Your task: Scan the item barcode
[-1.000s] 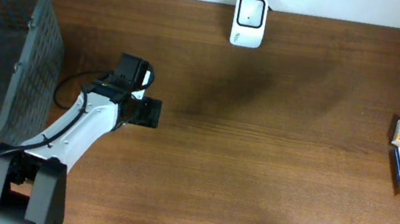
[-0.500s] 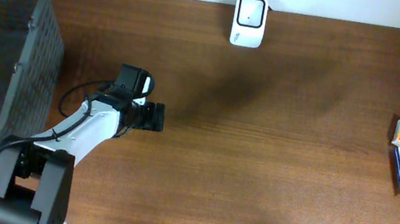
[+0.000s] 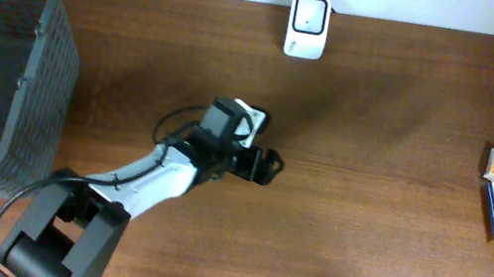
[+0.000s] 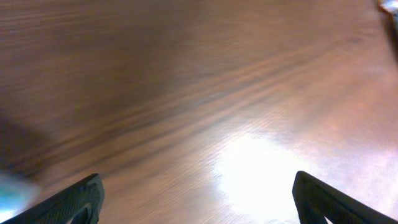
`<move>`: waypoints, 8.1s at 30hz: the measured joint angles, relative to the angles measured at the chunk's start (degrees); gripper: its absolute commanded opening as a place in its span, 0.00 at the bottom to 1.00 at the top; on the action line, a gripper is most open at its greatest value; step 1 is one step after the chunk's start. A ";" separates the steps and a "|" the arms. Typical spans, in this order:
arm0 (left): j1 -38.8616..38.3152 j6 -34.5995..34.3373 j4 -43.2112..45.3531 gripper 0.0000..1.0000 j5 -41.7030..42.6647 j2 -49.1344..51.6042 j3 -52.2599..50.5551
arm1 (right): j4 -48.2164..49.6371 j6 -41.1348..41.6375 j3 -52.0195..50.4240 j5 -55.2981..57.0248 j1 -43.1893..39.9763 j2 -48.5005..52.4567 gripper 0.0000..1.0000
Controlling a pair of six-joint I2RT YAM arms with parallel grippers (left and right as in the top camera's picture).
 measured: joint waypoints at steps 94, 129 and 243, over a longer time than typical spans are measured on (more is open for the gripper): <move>-0.90 5.22 -45.18 0.00 4.39 20.92 30.36 | 0.00 -0.02 0.00 0.00 0.02 0.04 0.99; -4.98 4.15 -42.29 0.00 -8.02 25.77 38.75 | 0.00 0.00 0.00 0.00 0.02 0.04 0.98; -9.51 -7.93 -33.73 0.00 -15.58 21.88 33.57 | 0.00 -0.04 0.00 0.00 0.00 0.04 0.98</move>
